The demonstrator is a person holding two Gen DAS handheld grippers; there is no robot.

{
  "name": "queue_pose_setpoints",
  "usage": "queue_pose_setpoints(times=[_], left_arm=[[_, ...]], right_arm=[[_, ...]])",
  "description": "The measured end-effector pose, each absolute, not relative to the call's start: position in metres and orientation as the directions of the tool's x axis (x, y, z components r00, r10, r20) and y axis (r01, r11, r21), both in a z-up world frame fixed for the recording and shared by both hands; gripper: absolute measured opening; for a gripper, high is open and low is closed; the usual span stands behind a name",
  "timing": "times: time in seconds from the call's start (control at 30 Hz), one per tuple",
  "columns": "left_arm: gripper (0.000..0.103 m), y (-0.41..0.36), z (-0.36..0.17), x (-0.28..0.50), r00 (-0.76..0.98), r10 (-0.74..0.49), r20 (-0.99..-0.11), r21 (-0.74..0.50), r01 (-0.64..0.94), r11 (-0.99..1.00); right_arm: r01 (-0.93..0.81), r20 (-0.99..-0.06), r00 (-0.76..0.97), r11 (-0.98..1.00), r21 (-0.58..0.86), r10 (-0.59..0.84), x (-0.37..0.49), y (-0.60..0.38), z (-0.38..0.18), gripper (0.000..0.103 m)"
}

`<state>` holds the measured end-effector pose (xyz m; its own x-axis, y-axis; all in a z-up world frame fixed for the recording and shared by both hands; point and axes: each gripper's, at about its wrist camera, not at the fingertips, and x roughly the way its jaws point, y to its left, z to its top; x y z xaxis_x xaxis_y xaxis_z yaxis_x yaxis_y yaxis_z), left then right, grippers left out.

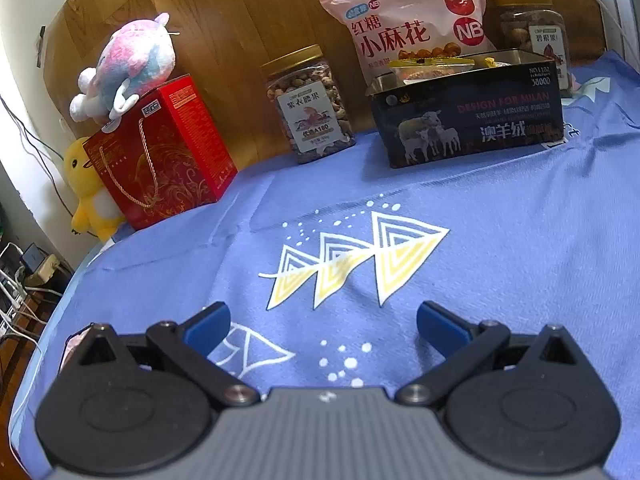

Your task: Organize snacks

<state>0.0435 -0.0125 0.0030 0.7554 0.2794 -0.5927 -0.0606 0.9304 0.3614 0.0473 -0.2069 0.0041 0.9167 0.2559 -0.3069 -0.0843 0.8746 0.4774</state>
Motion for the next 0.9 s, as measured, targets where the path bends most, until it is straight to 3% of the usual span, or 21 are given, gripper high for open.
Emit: queue_pose_setpoints(times=[0.9], left_arm=[[0.103,-0.0153,0.0034,0.044,0.734,0.22,-0.643,0.315,-0.009,0.949]], right_arm=[[-0.081,-0.31,0.916,0.874,0.48,0.255,0.0476,-0.2083,0.0027,0.078]])
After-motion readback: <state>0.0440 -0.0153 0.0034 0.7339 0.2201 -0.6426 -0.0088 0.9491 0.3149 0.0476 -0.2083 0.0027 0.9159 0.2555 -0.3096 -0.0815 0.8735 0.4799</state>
